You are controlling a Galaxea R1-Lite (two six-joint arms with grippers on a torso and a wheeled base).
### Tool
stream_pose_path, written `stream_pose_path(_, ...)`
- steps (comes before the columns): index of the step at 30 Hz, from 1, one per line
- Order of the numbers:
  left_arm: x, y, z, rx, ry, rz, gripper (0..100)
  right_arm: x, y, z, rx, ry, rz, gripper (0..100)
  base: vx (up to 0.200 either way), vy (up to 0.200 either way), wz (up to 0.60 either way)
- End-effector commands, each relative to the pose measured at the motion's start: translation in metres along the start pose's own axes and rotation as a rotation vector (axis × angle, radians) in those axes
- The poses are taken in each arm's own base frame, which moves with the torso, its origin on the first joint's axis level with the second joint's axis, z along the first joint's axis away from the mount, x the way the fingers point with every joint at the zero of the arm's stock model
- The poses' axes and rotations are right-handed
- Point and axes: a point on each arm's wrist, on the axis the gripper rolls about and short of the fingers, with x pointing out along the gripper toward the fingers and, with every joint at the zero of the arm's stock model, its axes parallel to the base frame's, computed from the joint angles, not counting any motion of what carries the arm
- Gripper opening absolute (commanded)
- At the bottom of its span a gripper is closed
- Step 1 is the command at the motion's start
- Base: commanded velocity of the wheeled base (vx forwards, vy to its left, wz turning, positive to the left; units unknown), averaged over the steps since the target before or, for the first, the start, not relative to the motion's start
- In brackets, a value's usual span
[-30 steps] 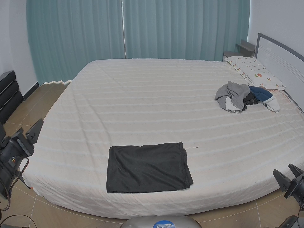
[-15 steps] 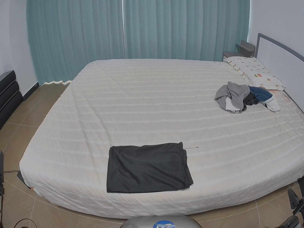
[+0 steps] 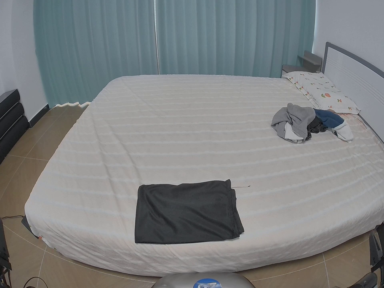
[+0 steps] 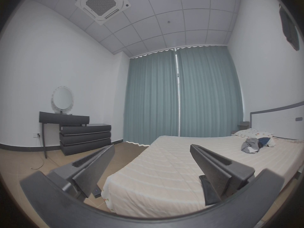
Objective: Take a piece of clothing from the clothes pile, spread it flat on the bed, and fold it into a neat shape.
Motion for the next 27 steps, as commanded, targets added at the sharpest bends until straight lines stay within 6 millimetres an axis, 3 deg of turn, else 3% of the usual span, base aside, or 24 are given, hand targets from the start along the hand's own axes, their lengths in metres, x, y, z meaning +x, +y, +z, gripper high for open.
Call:
stream_pose_path(1,0.004,-0.006,-0.033,0.011,0.01,-0.13,100,0.01,0.002,-0.028,-0.039,-0.008,0.061,100,0.0,0.0,0.0)
stream_pose_path(10,0.004,-0.007,-0.046,0.034,0.093,-0.206,100,0.01,0.002,-0.034,-0.06,0.047,0.068,100,0.0,0.0,0.0)
stream_pose_path(15,0.002,-0.011,-0.051,0.028,0.154,-0.365,100,0.01,0.002,-0.034,-0.033,0.058,0.06,100,0.0,0.0,0.0)
stream_pose_path(27,0.001,-0.011,-0.058,0.028,0.213,-0.383,100,0.01,0.002,-0.034,-0.035,0.052,0.054,100,0.0,0.0,0.0)
